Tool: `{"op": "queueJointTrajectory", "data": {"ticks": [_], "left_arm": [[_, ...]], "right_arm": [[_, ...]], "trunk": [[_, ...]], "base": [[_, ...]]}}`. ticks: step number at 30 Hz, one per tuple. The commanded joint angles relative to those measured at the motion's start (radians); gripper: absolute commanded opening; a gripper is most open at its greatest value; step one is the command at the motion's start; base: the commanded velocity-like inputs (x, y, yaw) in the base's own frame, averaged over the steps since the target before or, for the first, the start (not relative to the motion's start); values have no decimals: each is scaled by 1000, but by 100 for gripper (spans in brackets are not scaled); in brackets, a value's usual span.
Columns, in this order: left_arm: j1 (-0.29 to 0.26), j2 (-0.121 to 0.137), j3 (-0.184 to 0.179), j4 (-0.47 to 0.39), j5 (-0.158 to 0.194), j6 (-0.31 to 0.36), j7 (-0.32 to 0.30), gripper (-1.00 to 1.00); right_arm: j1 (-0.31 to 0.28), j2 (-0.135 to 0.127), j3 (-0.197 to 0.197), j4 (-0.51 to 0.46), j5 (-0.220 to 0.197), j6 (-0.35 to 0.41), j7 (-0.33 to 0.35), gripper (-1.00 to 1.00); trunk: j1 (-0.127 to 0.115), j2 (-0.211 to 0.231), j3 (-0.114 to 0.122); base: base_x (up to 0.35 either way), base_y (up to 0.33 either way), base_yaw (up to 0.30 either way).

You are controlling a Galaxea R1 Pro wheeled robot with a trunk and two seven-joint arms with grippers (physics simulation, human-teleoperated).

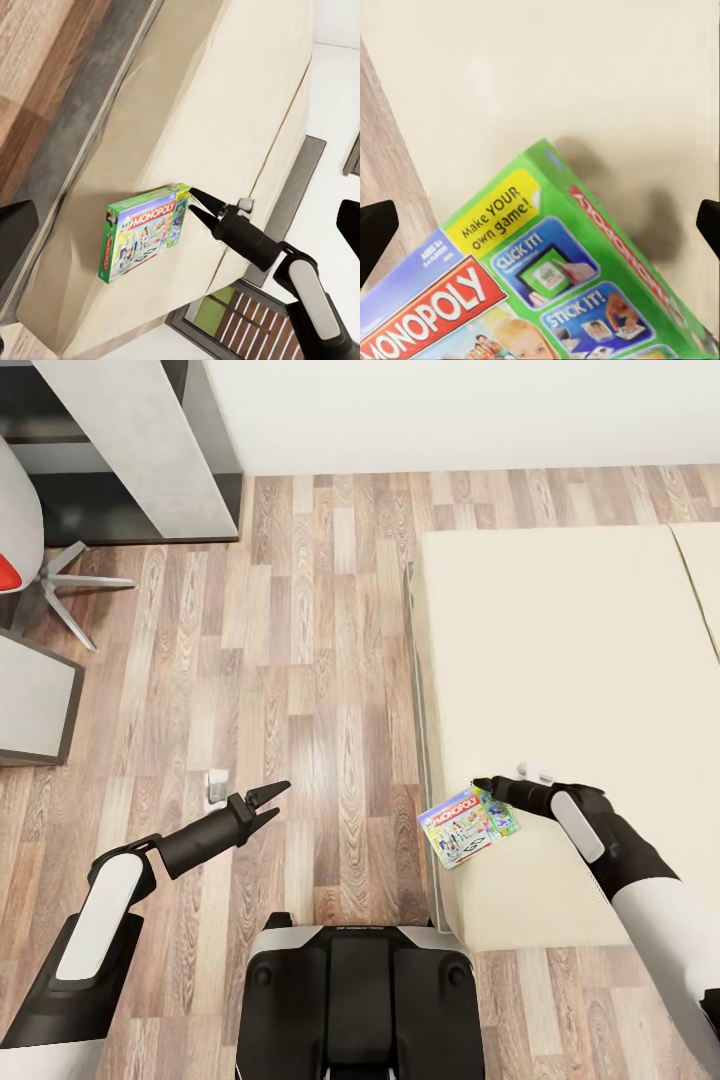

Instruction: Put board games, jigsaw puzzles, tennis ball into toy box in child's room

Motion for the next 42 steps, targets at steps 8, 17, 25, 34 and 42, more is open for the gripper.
{"op": "queueJointTrajectory", "data": {"ticks": [8,17,25,34,42], "left_arm": [[0,-1,0,1,-10,5,-8,100],[0,-1,0,1,-13,5,-6,100],[0,-1,0,3,-17,5,-6,100],[0,0,-1,3,-18,5,-6,100],[0,3,0,3,-17,5,-7,100]], "right_arm": [[-8,-59,0,-62,-1,6,4,100],[26,-119,-19,-220,-4,14,5,100],[145,-174,-135,-473,-7,38,6,100],[233,-185,-266,-675,-7,135,11,100],[297,-189,-383,-761,-8,201,20,100]], "trunk": [[1,-1,-1],[1,-1,-1],[1,-1,-1],[1,-1,-1],[1,-1,-1]], "base": [[0,0,0],[0,0,0],[0,0,0],[0,0,0],[0,0,0]]}}
